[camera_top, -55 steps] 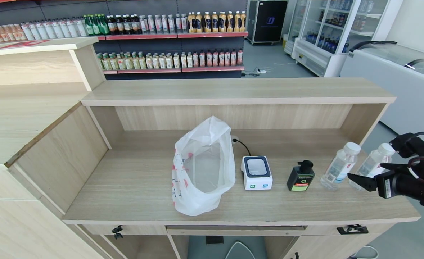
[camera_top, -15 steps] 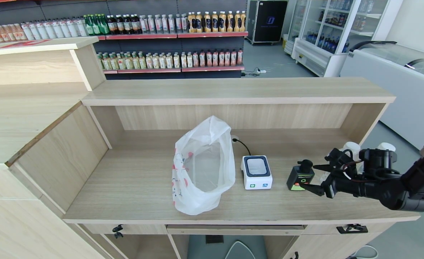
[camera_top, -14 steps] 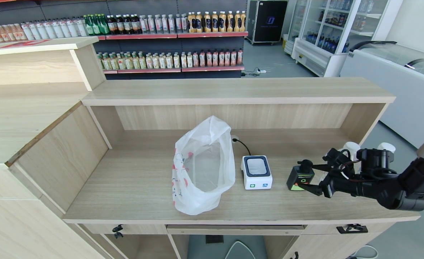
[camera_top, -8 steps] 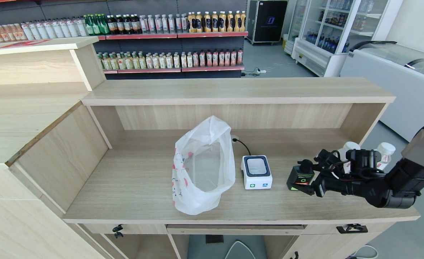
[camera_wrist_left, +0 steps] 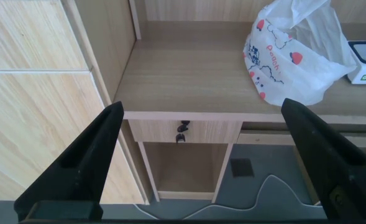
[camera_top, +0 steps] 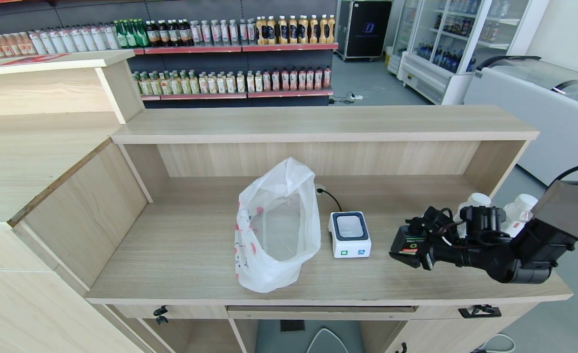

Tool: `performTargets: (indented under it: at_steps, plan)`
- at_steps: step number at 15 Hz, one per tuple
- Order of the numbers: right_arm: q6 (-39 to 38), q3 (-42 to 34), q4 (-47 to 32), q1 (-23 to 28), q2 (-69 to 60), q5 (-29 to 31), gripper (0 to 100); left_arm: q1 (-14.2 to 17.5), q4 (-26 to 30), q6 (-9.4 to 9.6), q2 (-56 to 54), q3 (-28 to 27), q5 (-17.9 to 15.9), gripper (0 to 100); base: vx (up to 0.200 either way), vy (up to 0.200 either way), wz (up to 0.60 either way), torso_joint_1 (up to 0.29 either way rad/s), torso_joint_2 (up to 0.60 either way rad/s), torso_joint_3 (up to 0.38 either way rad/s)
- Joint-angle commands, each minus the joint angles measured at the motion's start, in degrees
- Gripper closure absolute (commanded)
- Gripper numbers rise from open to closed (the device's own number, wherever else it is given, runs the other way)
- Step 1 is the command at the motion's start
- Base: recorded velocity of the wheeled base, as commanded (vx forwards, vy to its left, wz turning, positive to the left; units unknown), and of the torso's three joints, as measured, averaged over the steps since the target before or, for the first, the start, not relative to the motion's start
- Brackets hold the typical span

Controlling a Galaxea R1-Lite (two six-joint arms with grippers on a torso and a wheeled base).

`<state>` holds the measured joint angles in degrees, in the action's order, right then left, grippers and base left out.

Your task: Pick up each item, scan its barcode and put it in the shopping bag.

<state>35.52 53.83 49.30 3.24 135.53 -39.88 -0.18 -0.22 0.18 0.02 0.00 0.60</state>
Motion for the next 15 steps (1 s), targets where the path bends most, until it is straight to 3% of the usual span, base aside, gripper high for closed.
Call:
performTargets:
  at_steps: [1,10,11,15]
  plan:
    - [0.0,1.0,0.0,-0.9,0.8,0.0,0,0.0,0.0,-0.01,0.0,0.0,0.0,0,0.000,0.000,0.00,0.000,0.00,0.000]
    - [0.1,0.7,0.1,-3.1,2.0,-0.2,0,0.0,0.0,-0.01,0.0,0.0,0.0,0,0.000,0.000,0.00,0.000,0.00,0.000]
    - [0.1,0.8,0.1,-3.1,2.0,-0.2,100,0.0,0.0,-0.01,0.0,0.0,0.0,0,0.000,0.000,0.00,0.000,0.00,0.000]
    - [0.1,0.7,1.0,-2.8,1.9,-0.2,100,0.0,0.0,-0.01,0.0,0.0,0.0,0,0.000,0.000,0.00,0.000,0.00,0.000]
